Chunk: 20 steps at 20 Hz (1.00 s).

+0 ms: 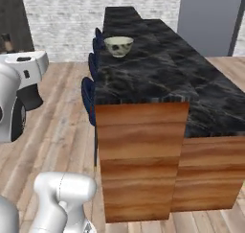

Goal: There is a bowl on the dining counter. Grab a lemon wedge from the fridge and place it in the bowl. Then get the liquor bottle and glass cup from the cabinet and place them next to the bowl.

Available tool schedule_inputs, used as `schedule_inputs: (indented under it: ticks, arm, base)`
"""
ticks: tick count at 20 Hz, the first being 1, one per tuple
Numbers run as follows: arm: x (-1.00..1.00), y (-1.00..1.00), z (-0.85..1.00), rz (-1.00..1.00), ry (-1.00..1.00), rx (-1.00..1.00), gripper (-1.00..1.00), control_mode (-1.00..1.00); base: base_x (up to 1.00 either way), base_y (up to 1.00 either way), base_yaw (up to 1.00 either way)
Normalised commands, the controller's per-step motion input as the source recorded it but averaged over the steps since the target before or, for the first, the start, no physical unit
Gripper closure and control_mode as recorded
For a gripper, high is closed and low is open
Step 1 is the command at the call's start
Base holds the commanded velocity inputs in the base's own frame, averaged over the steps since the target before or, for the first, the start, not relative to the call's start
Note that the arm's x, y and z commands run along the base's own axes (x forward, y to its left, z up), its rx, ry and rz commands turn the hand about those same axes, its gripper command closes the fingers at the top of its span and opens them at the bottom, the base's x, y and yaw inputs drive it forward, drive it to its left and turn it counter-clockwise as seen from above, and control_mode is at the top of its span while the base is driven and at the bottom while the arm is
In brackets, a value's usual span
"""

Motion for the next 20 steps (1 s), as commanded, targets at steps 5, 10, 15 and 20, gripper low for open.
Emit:
schedule_inputs:
  ticks: [5, 10, 15, 20]
  arm:
    - [0.00, 0.00, 0.00, 0.00, 0.00, 0.00, 1.00, 1.00]
    - [0.00, 0.00, 0.00, 0.00, 0.00, 0.00, 1.00, 1.00]
    - [0.00, 0.00, 0.00, 0.00, 0.00, 0.00, 1.00, 1.00]
    - [0.00, 0.00, 0.00, 0.00, 0.00, 0.00, 1.00, 1.00]
  base:
    - [0.46, 0.76, -0.60]
    - [0.47, 0.86, -0.54]
    - [0.45, 1.00, -0.40]
    - [0.08, 1.00, -0.27]
